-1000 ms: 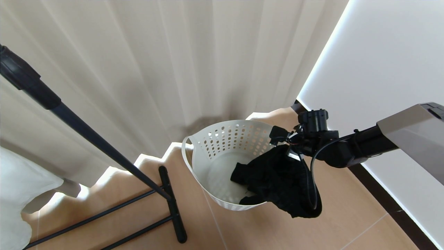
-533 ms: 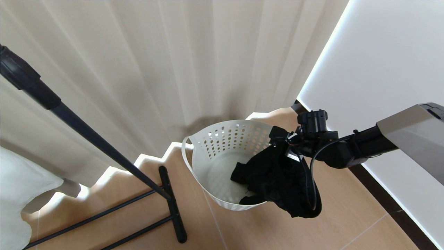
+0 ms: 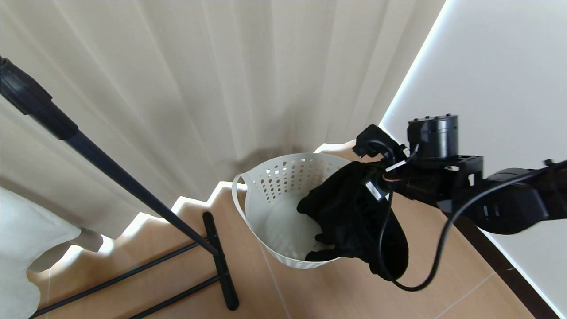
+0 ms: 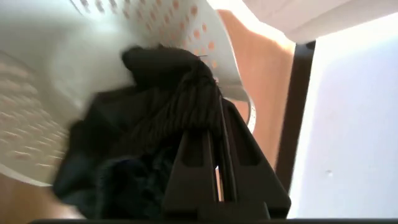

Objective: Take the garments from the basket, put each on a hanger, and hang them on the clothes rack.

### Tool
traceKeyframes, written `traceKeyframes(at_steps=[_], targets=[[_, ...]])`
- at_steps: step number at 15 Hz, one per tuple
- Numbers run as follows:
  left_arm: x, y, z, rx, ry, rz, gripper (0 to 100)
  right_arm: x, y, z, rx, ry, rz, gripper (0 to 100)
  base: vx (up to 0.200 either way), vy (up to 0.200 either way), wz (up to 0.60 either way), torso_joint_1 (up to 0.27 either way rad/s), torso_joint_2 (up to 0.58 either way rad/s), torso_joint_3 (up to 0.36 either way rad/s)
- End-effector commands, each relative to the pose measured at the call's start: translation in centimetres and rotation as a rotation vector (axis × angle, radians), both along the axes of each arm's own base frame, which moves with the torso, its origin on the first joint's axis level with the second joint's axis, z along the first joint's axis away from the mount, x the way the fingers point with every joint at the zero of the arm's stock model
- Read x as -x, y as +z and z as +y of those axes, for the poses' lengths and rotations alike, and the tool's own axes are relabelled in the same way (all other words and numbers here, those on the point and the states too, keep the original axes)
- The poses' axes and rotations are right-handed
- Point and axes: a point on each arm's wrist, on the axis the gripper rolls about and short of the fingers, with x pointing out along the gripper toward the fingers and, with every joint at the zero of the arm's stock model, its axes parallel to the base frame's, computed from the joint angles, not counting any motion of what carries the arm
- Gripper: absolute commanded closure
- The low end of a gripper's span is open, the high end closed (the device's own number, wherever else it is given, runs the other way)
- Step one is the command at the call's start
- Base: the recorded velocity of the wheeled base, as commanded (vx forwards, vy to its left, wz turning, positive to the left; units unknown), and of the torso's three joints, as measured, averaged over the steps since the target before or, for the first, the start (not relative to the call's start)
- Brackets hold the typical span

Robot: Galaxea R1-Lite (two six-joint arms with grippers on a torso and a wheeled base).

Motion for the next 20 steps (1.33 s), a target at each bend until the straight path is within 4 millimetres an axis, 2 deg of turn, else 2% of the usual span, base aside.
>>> traceKeyframes(at_steps=[1, 2, 3, 4, 5, 6, 12, 16, 20], targets=[[0.0, 0.0, 0.0, 0.0, 0.001, -0.001, 0, 10.2, 6.8, -1.1, -0.321, 0.096, -0.122, 100, 0.0, 0.0, 0.0, 0.0, 0.0, 0.0], [0.0, 0.0, 0.0, 0.0, -0.001, -0.001, 0, 12.1, 7.9, -1.6, -0.43, 0.147, -0.13, 100, 0.0, 0.0, 0.0, 0.0, 0.0, 0.0], [0.0, 0.0, 0.0, 0.0, -0.001, -0.001, 0, 12.9, 8.4, -1.8, -0.479, 0.178, -0.129, 100, 0.0, 0.0, 0.0, 0.0, 0.0, 0.0], [0.0, 0.0, 0.0, 0.0, 0.001, -0.001, 0, 15.3, 9.3, -2.9, -0.635, 0.274, -0.117, 100, 0.0, 0.0, 0.0, 0.0, 0.0, 0.0], [0.0, 0.0, 0.0, -0.001, -0.001, -0.002, 0, 16.4, 9.0, -3.7, -0.673, 0.319, -0.101, 100, 0.0, 0.0, 0.0, 0.0, 0.0, 0.0], [0.0, 0.0, 0.0, -0.001, -0.001, -0.002, 0, 16.7, 8.3, -3.8, -0.674, 0.342, -0.082, 100, 0.0, 0.0, 0.0, 0.0, 0.0, 0.0], [0.0, 0.0, 0.0, -0.001, -0.005, -0.002, 0, 14.7, 6.2, -2.2, -0.649, 0.341, -0.065, 100, 0.0, 0.0, 0.0, 0.0, 0.0, 0.0], [0.0, 0.0, 0.0, -0.001, -0.004, -0.002, 0, 14.5, 6.1, -2.1, -0.644, 0.336, -0.058, 100, 0.0, 0.0, 0.0, 0.001, 0.0, 0.016], [0.0, 0.0, 0.0, 0.0, -0.002, -0.002, 0, 14.4, 6.2, -2.1, -0.644, 0.334, -0.063, 100, 0.0, 0.0, 0.0, 0.002, 0.0, 0.165]])
